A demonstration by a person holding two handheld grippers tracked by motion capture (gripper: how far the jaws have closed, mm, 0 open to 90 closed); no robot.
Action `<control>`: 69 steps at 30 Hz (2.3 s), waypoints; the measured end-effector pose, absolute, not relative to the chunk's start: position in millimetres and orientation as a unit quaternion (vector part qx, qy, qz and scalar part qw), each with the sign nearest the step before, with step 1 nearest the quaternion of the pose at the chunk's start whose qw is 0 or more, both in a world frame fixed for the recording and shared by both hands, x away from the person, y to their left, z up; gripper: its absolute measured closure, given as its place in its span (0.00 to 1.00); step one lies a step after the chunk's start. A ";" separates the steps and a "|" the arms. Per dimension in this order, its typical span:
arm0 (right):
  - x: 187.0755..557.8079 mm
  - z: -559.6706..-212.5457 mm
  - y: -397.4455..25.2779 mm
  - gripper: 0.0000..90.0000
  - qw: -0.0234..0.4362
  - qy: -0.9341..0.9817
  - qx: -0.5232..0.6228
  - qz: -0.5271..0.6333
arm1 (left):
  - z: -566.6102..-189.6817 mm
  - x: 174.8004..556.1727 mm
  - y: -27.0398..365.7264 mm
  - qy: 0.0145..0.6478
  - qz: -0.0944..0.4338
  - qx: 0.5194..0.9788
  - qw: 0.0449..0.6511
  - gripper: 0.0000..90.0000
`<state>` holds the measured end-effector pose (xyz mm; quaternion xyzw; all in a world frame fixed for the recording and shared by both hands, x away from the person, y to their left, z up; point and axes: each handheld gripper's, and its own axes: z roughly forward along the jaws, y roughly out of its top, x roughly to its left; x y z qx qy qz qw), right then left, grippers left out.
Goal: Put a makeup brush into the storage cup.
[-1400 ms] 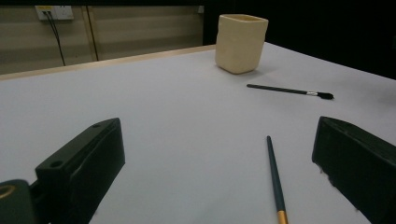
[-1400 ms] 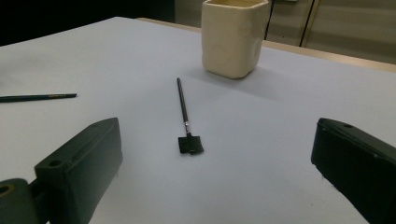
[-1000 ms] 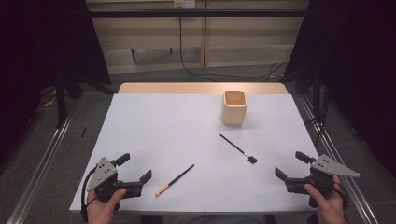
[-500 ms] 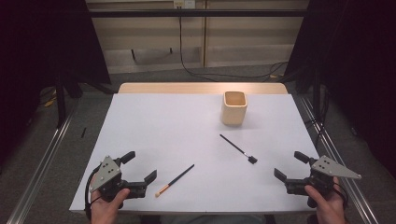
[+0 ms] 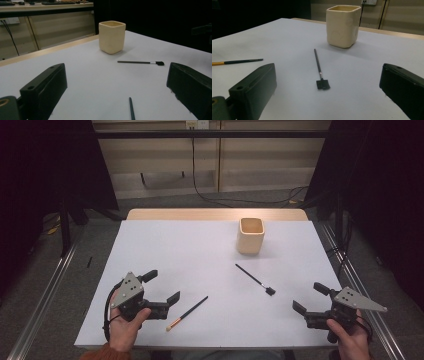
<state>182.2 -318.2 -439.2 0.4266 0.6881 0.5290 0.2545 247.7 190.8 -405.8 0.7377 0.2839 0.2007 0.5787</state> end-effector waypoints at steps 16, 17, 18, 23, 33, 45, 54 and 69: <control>182.3 -439.2 -320.1 0.01 0.260 0.687 0.432 0.523 | -399.1 267.4 179.6 0.273 0.185 0.736 0.592 0.02; 182.3 -439.2 -320.1 0.01 0.260 0.687 0.432 0.523 | -399.1 267.4 179.6 0.273 0.185 0.736 0.592 0.02; 182.3 -439.2 -320.2 0.01 0.260 0.686 0.432 0.524 | -399.1 268.2 178.9 0.275 0.182 0.736 0.591 0.02; 182.3 -439.1 -319.6 0.01 0.261 0.687 0.430 0.524 | -395.8 273.9 173.8 0.273 0.186 0.746 0.577 0.02; 182.3 -439.3 -319.6 0.01 0.260 0.688 0.430 0.524 | -386.8 280.1 163.0 0.260 0.184 0.763 0.562 0.03; 182.7 -439.7 -319.6 0.01 0.262 0.689 0.434 0.519 | -379.9 285.3 157.0 0.281 0.148 0.830 0.459 0.04; 182.7 -439.8 -319.3 0.01 0.261 0.689 0.433 0.520 | -385.7 290.9 145.3 0.270 0.073 0.886 0.370 0.07; 183.0 -440.0 -319.0 0.01 0.260 0.691 0.431 0.519 | -401.9 300.6 134.8 0.279 -0.003 0.924 0.261 0.08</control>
